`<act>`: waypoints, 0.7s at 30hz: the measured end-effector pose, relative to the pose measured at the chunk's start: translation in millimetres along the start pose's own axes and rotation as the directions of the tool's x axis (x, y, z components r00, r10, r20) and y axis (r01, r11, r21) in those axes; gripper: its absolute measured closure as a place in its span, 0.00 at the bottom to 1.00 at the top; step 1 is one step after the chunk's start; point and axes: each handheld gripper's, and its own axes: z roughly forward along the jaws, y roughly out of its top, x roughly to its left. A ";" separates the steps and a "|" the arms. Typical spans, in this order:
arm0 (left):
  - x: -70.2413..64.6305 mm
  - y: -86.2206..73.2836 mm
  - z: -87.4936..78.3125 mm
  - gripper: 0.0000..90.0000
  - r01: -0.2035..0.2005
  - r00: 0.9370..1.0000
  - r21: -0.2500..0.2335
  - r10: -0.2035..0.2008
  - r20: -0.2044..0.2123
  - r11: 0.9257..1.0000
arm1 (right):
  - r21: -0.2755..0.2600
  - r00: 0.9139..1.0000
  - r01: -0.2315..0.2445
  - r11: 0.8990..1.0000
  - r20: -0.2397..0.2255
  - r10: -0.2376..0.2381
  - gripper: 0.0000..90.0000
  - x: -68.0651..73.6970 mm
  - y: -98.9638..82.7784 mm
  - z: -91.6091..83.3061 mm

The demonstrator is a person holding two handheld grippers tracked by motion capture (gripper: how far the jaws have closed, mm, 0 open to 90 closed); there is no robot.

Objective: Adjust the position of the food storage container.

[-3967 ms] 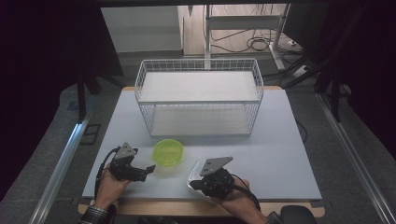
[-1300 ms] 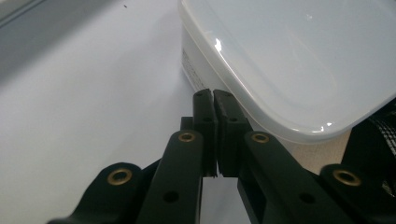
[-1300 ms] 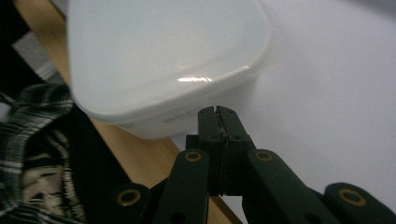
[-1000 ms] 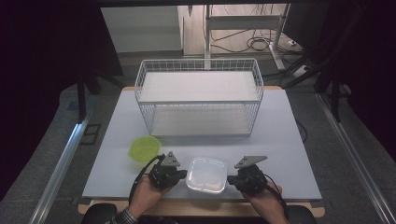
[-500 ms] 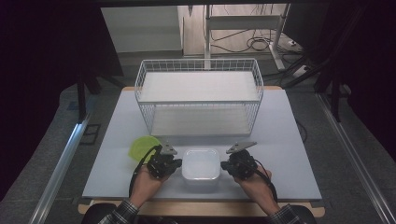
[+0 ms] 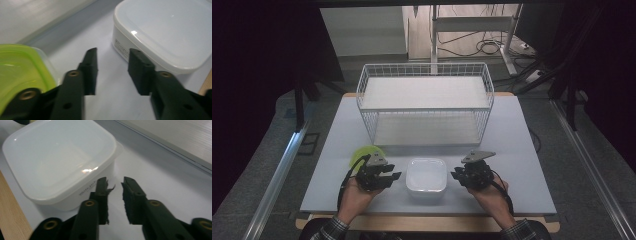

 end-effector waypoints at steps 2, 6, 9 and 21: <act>-1.1 -2.3 -3.8 0.54 -0.010 1.000 -0.021 0.010 -0.002 1.000 | -0.011 1.000 -0.004 1.000 -0.006 0.004 0.73 -2.3 -2.8 -2.8; -3.8 -5.7 -6.3 0.40 -0.028 1.000 -0.054 0.028 0.007 0.998 | -0.022 1.000 -0.014 1.000 -0.018 0.013 0.64 -4.5 -5.8 -6.9; -5.5 -9.2 -6.9 0.31 -0.022 1.000 -0.069 0.024 0.018 0.997 | -0.040 0.999 -0.017 0.999 -0.032 0.016 0.52 -5.6 -7.5 -10.5; -10.3 -20.0 -9.5 0.12 -0.023 0.999 -0.047 0.025 0.037 0.999 | -0.089 0.999 -0.022 0.996 -0.052 0.017 0.19 -4.1 -15.6 -14.4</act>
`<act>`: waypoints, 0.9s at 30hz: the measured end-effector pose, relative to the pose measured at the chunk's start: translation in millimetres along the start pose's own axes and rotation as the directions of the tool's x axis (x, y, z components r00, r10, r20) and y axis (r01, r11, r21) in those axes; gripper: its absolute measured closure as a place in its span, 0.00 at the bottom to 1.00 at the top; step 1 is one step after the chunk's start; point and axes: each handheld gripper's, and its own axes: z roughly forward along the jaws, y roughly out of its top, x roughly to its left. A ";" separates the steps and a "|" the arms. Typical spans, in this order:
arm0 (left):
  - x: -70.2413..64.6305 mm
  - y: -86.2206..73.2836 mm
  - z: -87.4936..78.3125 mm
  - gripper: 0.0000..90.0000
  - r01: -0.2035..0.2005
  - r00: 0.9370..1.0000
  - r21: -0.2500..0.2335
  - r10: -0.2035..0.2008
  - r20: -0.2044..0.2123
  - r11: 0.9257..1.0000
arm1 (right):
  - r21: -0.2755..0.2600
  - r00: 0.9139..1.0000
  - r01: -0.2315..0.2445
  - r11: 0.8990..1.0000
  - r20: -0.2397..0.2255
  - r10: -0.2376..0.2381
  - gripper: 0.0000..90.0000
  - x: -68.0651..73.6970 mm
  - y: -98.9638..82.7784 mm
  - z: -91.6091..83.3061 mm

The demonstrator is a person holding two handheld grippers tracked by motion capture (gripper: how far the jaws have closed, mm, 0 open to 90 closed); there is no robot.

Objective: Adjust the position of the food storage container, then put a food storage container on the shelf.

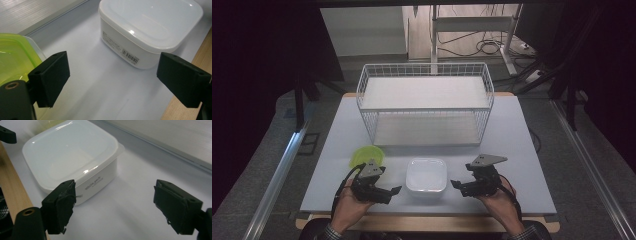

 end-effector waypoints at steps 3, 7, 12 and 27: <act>-0.7 0.1 1.5 0.08 -0.008 1.000 -0.021 0.008 0.007 1.000 | -0.002 1.000 -0.010 1.000 -0.019 0.010 0.16 -0.6 -0.9 1.6; 1.0 -0.5 3.5 0.08 -0.005 0.999 -0.045 0.006 0.033 0.999 | -0.012 1.000 -0.009 1.000 -0.026 0.008 0.14 0.2 0.2 1.4; 4.1 -1.4 5.0 0.06 0.020 0.999 -0.070 -0.017 0.049 0.997 | -0.023 1.000 0.004 1.000 -0.027 -0.004 0.11 1.8 1.0 3.8; -2.0 18.6 13.8 0.09 0.005 0.996 -0.021 -0.003 0.084 1.000 | 0.025 0.998 -0.011 1.000 -0.065 0.013 0.10 17.7 14.5 16.3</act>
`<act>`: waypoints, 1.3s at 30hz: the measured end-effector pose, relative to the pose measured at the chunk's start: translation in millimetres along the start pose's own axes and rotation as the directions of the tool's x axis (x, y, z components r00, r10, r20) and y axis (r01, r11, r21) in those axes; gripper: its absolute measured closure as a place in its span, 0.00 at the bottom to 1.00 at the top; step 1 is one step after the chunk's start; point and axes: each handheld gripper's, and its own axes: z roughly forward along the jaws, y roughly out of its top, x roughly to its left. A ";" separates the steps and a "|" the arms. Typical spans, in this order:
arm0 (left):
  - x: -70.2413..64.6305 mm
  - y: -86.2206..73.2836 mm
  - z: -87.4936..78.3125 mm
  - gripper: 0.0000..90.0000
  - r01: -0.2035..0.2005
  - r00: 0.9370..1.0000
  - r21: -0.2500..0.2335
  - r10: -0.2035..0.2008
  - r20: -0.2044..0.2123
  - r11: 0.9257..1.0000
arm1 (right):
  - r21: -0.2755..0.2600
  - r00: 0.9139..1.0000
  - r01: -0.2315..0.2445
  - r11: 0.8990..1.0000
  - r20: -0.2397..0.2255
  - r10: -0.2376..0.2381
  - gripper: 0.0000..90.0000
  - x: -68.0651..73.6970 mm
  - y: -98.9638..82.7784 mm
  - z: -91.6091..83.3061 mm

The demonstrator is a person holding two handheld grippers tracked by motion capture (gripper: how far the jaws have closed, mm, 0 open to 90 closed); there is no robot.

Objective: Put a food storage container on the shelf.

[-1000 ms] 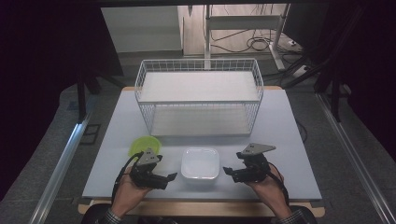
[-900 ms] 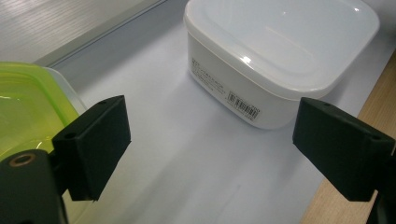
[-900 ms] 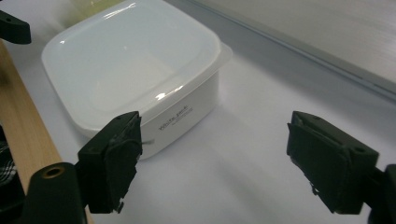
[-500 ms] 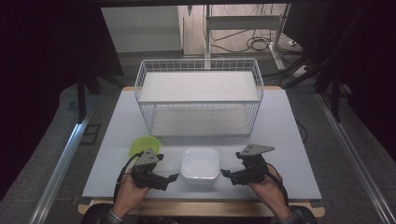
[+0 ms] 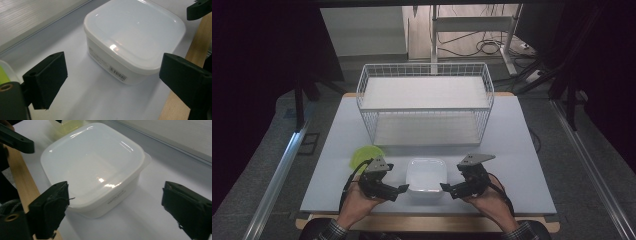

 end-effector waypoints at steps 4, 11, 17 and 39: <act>2.6 4.0 3.2 0.12 0.011 1.000 -0.007 -0.011 0.017 1.000 | 0.002 1.000 -0.022 1.000 -0.022 0.022 0.17 -0.1 3.7 1.5; 9.2 11.7 19.8 0.13 0.030 0.998 0.006 -0.030 0.051 1.000 | 0.015 0.998 -0.044 0.999 -0.046 0.045 0.22 -4.5 9.0 10.9; 13.9 11.4 31.7 0.12 0.080 0.984 0.031 -0.084 0.156 0.996 | 0.061 0.990 -0.094 0.994 -0.098 0.100 0.24 -6.9 10.0 21.8; 3.0 7.7 4.4 0.80 0.258 0.963 -0.046 -0.253 0.098 0.965 | 0.008 0.980 -0.199 0.980 -0.028 0.199 0.78 0.2 12.0 -3.3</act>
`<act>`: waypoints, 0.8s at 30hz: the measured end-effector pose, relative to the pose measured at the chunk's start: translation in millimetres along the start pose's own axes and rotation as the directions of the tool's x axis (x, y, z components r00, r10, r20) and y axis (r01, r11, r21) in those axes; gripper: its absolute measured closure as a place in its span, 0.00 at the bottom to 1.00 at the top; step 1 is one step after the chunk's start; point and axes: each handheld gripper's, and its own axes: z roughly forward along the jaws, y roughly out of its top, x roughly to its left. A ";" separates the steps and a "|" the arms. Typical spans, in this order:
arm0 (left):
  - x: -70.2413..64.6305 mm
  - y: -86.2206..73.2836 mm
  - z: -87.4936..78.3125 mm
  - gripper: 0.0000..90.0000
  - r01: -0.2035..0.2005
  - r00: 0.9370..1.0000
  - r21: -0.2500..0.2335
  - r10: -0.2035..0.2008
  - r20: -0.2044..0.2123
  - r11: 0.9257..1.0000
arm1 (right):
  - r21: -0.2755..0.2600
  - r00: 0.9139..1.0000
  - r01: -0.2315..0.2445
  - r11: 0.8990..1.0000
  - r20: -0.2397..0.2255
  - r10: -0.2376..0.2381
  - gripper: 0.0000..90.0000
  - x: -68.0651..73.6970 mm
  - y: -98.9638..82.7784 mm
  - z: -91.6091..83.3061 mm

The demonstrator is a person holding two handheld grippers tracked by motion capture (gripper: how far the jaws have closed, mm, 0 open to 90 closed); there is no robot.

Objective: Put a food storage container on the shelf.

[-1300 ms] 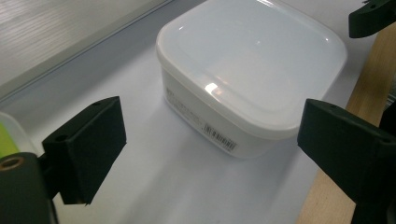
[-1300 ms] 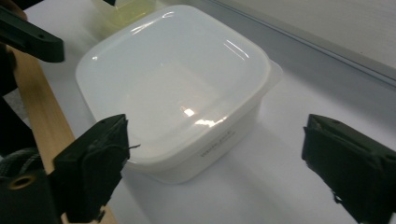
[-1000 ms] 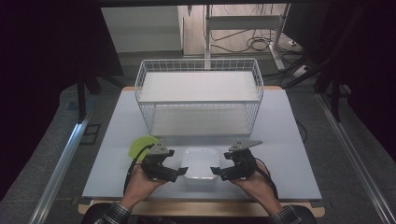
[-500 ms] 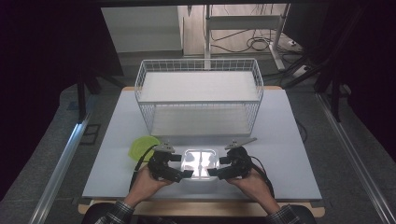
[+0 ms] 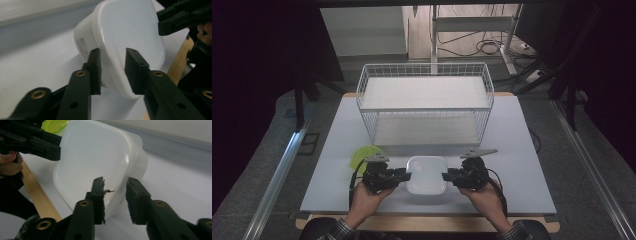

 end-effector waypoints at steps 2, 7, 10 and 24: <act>0.9 -0.5 -1.6 0.86 0.010 1.000 -0.026 -0.010 -0.010 1.000 | -0.028 1.000 0.004 1.000 0.013 -0.004 0.87 -2.2 0.3 -2.3; -0.7 -0.8 1.4 0.88 -0.009 0.999 -0.043 0.007 -0.045 0.999 | -0.066 0.998 0.035 0.997 0.048 -0.032 0.87 -3.4 -0.9 0.3; -3.2 -0.5 1.2 0.88 -0.027 0.997 -0.042 0.024 -0.067 0.999 | -0.070 0.997 0.049 0.996 0.057 -0.045 0.87 -2.2 -0.9 0.1; -10.2 23.2 -14.7 0.88 -0.095 0.991 -0.080 0.086 -0.104 0.992 | -0.133 0.991 0.124 0.983 0.072 -0.115 0.87 5.5 19.0 -14.8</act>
